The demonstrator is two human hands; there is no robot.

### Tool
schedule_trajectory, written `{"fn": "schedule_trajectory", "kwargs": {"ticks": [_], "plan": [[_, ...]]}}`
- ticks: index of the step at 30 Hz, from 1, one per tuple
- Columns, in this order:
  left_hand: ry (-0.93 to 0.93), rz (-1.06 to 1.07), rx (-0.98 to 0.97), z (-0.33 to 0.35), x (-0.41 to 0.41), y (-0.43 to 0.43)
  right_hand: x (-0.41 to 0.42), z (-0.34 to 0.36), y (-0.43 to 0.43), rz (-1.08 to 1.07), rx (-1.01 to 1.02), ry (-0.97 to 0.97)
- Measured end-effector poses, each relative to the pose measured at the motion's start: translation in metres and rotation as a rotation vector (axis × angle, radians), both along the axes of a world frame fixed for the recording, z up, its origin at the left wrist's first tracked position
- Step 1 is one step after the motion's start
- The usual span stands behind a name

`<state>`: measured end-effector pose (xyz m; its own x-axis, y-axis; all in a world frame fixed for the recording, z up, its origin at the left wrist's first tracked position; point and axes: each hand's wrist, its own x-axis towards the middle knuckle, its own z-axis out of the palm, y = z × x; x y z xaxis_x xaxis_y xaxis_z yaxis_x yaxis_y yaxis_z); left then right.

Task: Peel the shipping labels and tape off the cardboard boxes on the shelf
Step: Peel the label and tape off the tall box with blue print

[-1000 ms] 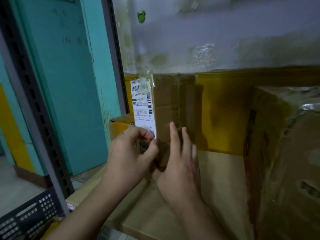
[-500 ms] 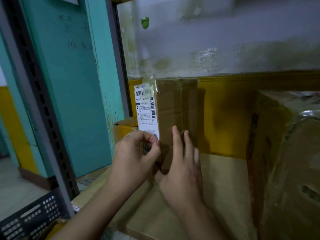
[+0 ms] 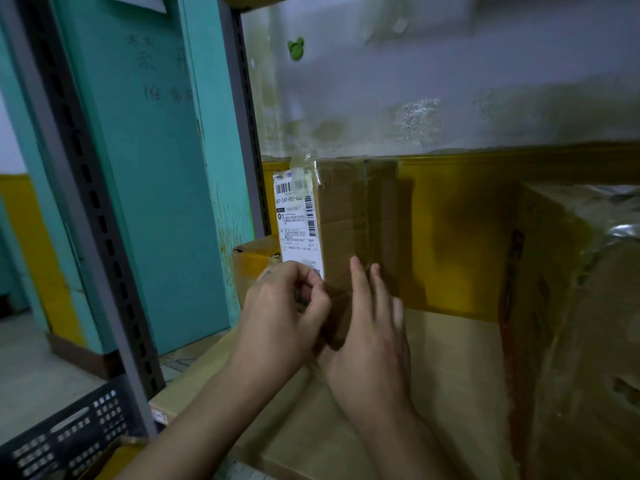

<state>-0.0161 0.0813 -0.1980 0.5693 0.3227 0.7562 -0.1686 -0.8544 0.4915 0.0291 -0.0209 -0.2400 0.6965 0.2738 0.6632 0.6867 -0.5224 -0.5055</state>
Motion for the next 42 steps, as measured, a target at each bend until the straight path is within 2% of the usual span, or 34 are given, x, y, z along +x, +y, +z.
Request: {"fn": "schedule_trajectory", "kwargs": {"ticks": [29, 37, 42], "plan": [[0.030, -0.004, 0.081, -0.005, 0.005, 0.009, -0.005, 0.007, -0.001, -0.010, 0.023, 0.029], [0.033, -0.013, 0.054, -0.006, 0.005, 0.009, -0.002, 0.002, 0.003, -0.102, 0.087, -0.003], [0.014, -0.022, 0.011, -0.004, 0.004, 0.010, -0.001, 0.004, -0.001, -0.026, 0.034, 0.026]]}}
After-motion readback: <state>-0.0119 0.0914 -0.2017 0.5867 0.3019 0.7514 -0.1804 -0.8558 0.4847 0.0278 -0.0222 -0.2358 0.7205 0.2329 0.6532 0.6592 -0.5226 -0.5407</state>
